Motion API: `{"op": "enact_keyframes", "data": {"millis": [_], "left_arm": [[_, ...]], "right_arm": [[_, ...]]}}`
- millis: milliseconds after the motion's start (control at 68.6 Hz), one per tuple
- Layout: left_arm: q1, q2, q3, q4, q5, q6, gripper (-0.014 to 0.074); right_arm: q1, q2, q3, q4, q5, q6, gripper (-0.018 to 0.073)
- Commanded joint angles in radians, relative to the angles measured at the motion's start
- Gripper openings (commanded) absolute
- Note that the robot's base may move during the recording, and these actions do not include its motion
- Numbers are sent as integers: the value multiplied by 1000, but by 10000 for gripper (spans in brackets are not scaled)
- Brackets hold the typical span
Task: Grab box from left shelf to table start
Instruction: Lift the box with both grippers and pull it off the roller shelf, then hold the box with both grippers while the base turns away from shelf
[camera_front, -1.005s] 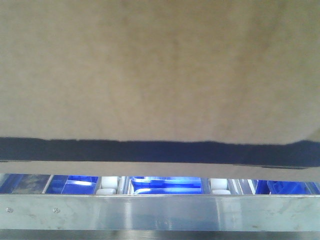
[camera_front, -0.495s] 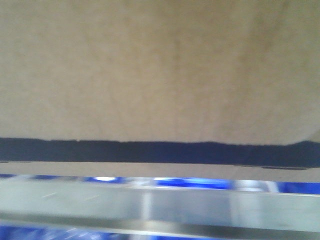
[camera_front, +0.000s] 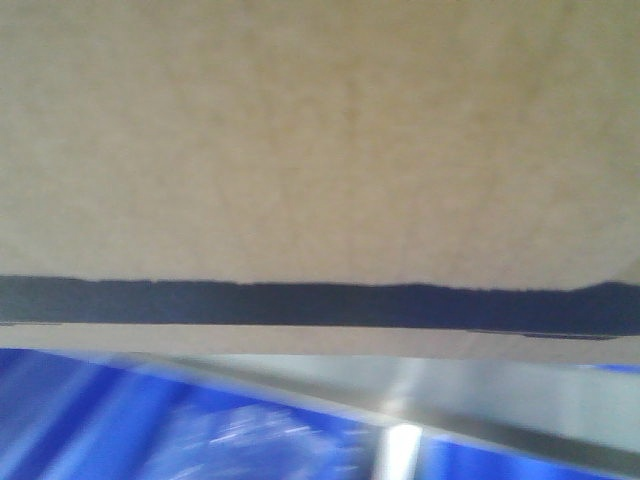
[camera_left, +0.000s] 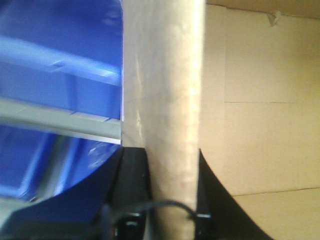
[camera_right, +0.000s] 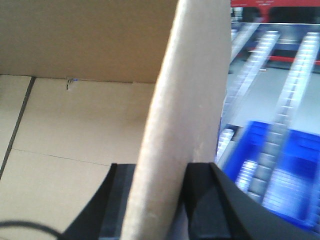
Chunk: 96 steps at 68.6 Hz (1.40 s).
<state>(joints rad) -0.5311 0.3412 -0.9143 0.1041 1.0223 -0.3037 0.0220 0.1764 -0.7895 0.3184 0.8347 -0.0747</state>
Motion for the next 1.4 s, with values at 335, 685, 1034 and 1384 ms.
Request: {"op": "enact_keyframes", "data": {"millis": [335,685,1034,1384], "left_arm": [[-15,-6,-45,-93,-192,-21,-99],[-15,-6,-45,-93,-192,-21,-99],[-15,-6,-45,-93,-192,-21,-99],[-15,-6,-45,-93,-192,-21,-99]], "right_arm": [[-4,21,-24,-35,-137,-16,58],[-4,21,-24,-35,-137,-16,58],[-4,21,-24,-35,-137,-16,58],[-4,21,-24,-35,-137,-16,58]]}}
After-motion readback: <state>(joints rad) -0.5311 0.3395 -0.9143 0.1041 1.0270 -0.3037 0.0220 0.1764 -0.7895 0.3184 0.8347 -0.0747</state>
